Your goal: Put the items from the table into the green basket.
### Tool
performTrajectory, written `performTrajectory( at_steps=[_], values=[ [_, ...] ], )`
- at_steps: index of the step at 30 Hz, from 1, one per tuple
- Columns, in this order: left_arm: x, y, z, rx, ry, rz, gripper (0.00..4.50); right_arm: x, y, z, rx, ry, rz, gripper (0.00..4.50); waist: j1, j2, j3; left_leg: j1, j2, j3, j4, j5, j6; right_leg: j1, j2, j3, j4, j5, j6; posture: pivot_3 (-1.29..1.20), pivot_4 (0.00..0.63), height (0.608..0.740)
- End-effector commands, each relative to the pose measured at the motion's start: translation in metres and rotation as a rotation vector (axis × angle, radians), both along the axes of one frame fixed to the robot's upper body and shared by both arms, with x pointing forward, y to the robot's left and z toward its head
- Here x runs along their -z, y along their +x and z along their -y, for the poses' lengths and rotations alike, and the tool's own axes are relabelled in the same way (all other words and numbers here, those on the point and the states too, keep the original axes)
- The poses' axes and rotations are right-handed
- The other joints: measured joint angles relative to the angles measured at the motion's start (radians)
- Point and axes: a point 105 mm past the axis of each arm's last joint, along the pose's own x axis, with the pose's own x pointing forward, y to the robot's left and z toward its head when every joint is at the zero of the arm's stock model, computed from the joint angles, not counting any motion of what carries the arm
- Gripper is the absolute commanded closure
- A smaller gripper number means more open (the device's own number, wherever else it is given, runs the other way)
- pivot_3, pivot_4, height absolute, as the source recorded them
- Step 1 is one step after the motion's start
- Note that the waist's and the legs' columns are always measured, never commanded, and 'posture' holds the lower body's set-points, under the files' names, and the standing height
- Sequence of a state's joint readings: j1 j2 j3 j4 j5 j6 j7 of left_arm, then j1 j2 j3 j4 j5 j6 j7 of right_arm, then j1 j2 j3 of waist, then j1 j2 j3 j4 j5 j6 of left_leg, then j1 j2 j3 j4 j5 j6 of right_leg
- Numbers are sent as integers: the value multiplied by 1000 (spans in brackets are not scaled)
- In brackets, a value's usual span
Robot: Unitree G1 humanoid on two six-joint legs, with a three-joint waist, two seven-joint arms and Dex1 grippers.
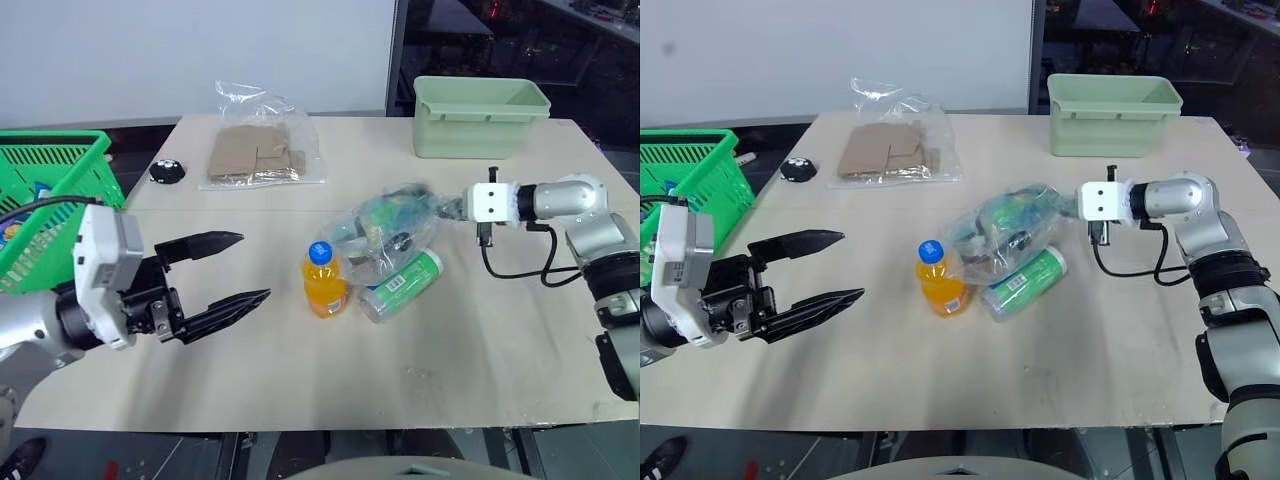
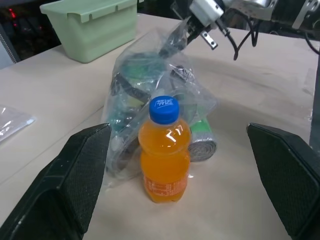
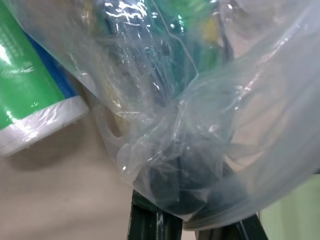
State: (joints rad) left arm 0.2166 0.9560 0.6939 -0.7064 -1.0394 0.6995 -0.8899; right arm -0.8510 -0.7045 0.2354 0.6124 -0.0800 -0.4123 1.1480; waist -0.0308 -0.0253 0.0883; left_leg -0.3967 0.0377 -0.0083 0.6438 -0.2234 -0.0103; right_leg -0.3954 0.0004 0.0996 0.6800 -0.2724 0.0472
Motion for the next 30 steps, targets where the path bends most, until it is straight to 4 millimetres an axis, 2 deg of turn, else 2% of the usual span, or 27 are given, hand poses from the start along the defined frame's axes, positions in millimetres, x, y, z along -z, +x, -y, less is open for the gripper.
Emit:
performTrajectory(
  at_steps=[1,5,8,10,13,15,19,21,24,25,26,27,30],
  values=[
    [-5,5,1,8,0,44,0,-55,11,5,78,203,129,4448,-1,0,0,0,0,0,0,0,0,0,0,0,0,0,0,85,0,740],
    [-9,10,6,35,-5,68,0,-103,22,22,201,434,205,4448,-5,1,0,0,0,0,1,0,0,0,0,0,0,0,0,71,0,740],
    [-16,13,10,58,-18,92,0,-124,24,51,302,486,239,4448,1,0,0,-1,0,-1,0,0,0,0,0,0,0,0,0,54,0,740],
    [-24,14,16,86,-42,115,0,-131,21,81,407,488,222,4448,5,1,0,-2,-1,-2,0,0,0,0,-1,-1,-1,0,0,54,0,740],
    [-36,18,28,136,-87,147,0,-132,11,128,561,463,214,4448,18,1,-1,-3,-2,-2,0,0,0,0,-2,-1,-2,0,0,29,0,740],
    [-40,21,35,162,-107,158,0,-130,3,151,628,430,207,4448,14,2,-1,-3,-2,0,0,0,0,-1,-1,0,-2,0,0,12,0,740],
    [-42,42,49,160,-185,157,0,-124,-18,197,781,387,218,4448,-8,7,-4,-2,-1,0,0,0,0,-1,-1,1,-1,0,0,-59,0,740],
    [-34,52,57,168,-187,133,0,-116,-30,215,837,348,223,4448,-18,11,-7,-2,-1,0,2,0,0,0,0,1,0,0,0,-90,0,740],
    [-30,61,61,181,-193,127,0,-111,-43,229,887,335,219,4448,-52,15,-10,-2,-2,1,4,0,0,1,0,2,0,0,1,-134,0,740],
    [-30,63,63,192,-195,127,0,-105,-48,233,901,326,184,3790,-69,16,-10,-2,-2,1,4,0,0,1,0,2,0,0,1,-140,0,740],
    [-29,64,63,202,-193,126,0,-96,-54,233,899,307,125,3601,-79,17,-11,-2,-1,1,5,0,0,1,0,3,0,1,2,-148,0,740],
    [-28,65,64,208,-190,126,0,-88,-61,233,886,283,71,3170,-91,18,-11,-2,-1,1,5,0,1,1,0,3,0,1,2,-156,0,740],
    [-26,68,63,220,-185,123,0,-76,-83,237,903,238,-35,1622,-128,21,-15,-1,-1,0,5,0,1,3,1,3,0,1,3,-177,0,740]
  ],
)
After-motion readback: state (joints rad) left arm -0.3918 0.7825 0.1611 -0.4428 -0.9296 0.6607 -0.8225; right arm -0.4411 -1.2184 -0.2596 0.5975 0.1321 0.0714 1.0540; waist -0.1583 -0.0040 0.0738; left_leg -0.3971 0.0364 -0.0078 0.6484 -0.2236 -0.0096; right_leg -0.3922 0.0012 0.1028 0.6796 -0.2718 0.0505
